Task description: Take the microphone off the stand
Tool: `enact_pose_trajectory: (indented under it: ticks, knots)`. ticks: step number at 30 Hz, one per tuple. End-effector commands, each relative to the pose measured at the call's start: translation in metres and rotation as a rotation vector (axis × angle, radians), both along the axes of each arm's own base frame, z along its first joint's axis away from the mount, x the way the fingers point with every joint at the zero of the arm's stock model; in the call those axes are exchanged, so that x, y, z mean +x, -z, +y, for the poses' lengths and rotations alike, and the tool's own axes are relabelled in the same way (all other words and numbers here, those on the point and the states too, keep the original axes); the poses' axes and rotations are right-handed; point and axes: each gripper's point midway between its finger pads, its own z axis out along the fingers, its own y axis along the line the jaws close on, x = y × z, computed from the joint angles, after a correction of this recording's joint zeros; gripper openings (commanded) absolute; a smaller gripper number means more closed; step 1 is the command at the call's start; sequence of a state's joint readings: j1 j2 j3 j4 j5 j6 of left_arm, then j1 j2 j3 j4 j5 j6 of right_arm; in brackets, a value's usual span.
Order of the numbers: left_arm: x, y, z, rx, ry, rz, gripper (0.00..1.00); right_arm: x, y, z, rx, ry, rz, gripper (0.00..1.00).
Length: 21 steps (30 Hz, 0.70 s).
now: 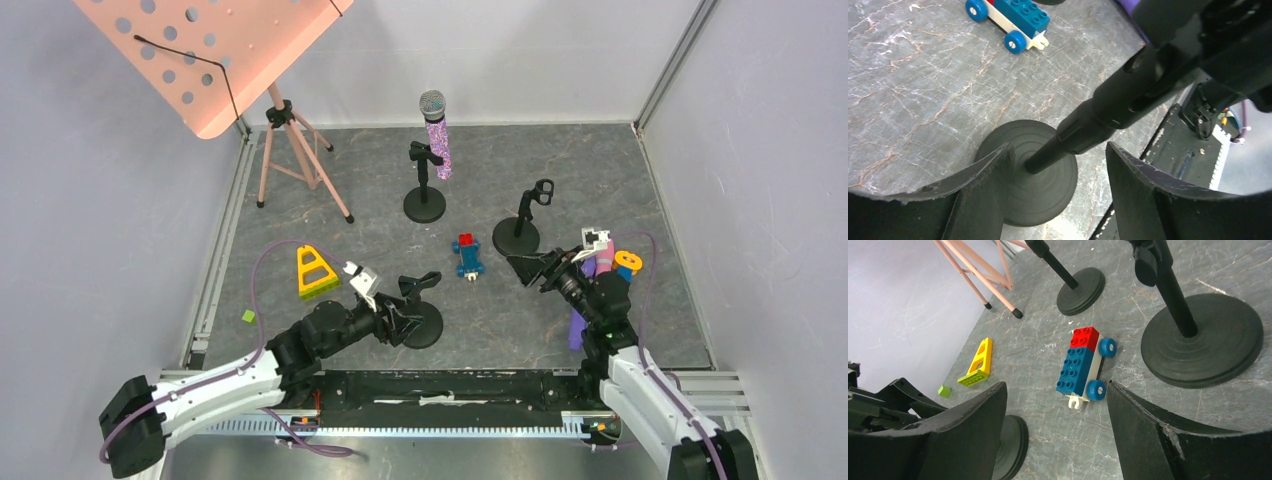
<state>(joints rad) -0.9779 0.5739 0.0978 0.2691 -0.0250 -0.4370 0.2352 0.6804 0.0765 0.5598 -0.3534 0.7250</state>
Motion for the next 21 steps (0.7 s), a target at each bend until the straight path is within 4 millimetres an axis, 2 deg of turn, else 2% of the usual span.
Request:
enact_pose_trajectory:
  ticks: [1,6,9,13,16,21]
  knots:
    - [0.020,-0.022,-0.001,-0.009,-0.057,-0.142,0.71,0.002,-0.019,-0.006,-0.033,0.030,-0.046,0.79]
    - [0.031,-0.026,0.001,-0.016,-0.105,-0.198,0.66,0.003,-0.023,-0.009,-0.044,0.048,-0.051,0.79]
    - [0.036,-0.022,0.001,-0.009,-0.124,-0.205,0.57,0.002,-0.022,-0.006,-0.045,0.031,-0.044,0.79]
    - [0.035,-0.023,-0.003,-0.041,-0.108,-0.229,0.56,0.002,-0.021,-0.004,-0.057,0.016,-0.041,0.80]
    - [0.032,-0.018,-0.012,-0.013,-0.061,-0.221,0.56,0.002,-0.020,-0.005,-0.059,0.018,-0.041,0.80]
    - [0.031,-0.005,-0.019,0.019,-0.029,-0.189,0.70,0.003,-0.019,-0.005,-0.064,0.022,-0.040,0.80]
